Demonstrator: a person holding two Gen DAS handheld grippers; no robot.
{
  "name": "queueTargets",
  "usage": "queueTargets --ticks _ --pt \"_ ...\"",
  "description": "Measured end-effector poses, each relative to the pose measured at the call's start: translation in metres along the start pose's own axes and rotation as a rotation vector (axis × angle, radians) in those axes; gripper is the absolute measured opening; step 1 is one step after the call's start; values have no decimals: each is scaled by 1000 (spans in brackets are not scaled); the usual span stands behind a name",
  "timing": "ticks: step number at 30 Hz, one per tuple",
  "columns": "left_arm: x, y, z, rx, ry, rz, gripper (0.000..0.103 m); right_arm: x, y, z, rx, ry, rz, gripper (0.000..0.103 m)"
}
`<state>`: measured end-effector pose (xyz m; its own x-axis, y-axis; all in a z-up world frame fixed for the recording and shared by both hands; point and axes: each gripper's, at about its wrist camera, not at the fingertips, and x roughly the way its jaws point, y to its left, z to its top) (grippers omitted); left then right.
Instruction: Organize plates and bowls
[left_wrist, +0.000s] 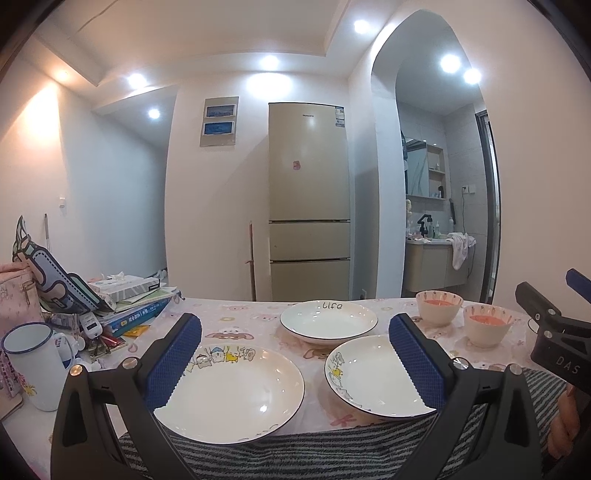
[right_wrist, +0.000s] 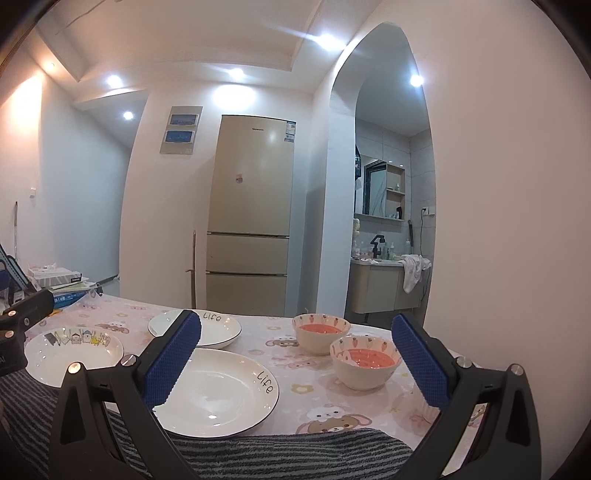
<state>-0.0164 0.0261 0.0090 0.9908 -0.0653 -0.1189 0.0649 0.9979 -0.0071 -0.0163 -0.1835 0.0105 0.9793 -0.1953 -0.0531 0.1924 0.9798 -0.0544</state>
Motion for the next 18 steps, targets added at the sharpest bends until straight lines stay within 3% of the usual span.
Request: queueTargets --ticks 7,18 --pt "1 4 0 -19 -16 -19 103 -2 4 0 -20 -7 -2 103" --pt "-8 1 -3 -6 -65 16 103 -5 2 1 -11 -31 6 103"
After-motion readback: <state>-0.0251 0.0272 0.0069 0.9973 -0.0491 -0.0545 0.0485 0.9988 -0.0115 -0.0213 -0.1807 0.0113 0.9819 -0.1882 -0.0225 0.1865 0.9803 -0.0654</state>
